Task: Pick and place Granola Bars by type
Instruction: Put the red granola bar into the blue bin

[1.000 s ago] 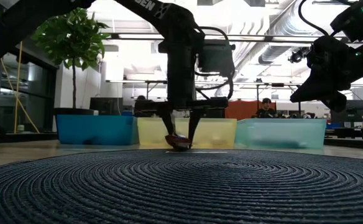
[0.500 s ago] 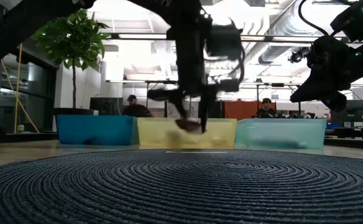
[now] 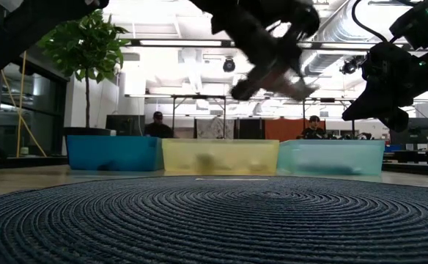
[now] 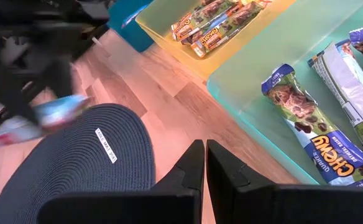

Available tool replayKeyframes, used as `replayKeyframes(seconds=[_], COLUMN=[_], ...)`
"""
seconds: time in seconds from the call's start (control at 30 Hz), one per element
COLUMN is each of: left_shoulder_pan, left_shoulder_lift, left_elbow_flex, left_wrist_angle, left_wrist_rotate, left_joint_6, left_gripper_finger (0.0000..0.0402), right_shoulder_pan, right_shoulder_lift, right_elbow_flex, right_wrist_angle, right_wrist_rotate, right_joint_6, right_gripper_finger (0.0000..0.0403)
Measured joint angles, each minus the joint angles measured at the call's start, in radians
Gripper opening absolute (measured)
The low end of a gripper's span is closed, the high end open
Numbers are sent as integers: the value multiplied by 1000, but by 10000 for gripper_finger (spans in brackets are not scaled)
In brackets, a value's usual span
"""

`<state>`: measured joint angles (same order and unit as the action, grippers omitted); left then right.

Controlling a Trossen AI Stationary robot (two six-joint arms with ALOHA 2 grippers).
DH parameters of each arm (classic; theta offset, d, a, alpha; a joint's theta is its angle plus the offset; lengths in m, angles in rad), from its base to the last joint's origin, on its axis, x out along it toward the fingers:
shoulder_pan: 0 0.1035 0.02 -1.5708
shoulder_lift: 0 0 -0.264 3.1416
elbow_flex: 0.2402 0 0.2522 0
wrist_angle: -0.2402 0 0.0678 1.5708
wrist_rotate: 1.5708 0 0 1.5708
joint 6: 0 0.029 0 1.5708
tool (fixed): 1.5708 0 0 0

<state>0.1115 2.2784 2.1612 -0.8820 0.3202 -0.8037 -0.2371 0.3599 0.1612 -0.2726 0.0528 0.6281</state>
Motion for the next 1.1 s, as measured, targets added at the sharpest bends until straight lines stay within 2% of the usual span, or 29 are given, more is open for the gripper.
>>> replayKeyframes(seconds=[0.17, 0.3, 0.43, 0.5, 0.67, 0.87, 0.97, 1.1], left_shoulder_pan=[7, 13, 28, 41, 110, 224, 277, 339], left_shoulder_lift=[0, -1, -14, -28, -89, -197, -254, -358], left_elbow_flex=[0, 0, 0, 1, 0, 0, 0, 0], left_wrist_angle=[257, 410, 596, 692, 780, 770, 699, 457], left_wrist_rotate=[211, 299, 438, 459, 422, 290, 223, 125], left_joint_6=[87, 104, 98, 93, 90, 81, 91, 154], left_gripper_finger=[115, 115, 115, 115, 115, 115, 115, 115], right_shoulder_pan=[0, 0, 0, 0, 0, 0, 0, 0], right_shoulder_lift=[0, 0, 0, 0, 0, 0, 0, 0], right_elbow_flex=[0, 0, 0, 0, 0, 0, 0, 0], right_wrist_angle=[0, 0, 0, 0, 1, 0, 0, 0], right_wrist_rotate=[0, 0, 0, 0, 0, 0, 0, 0], right_joint_6=[0, 0, 0, 0, 0, 0, 0, 0], right_gripper_finger=[0, 0, 0, 0, 0, 0, 0, 0])
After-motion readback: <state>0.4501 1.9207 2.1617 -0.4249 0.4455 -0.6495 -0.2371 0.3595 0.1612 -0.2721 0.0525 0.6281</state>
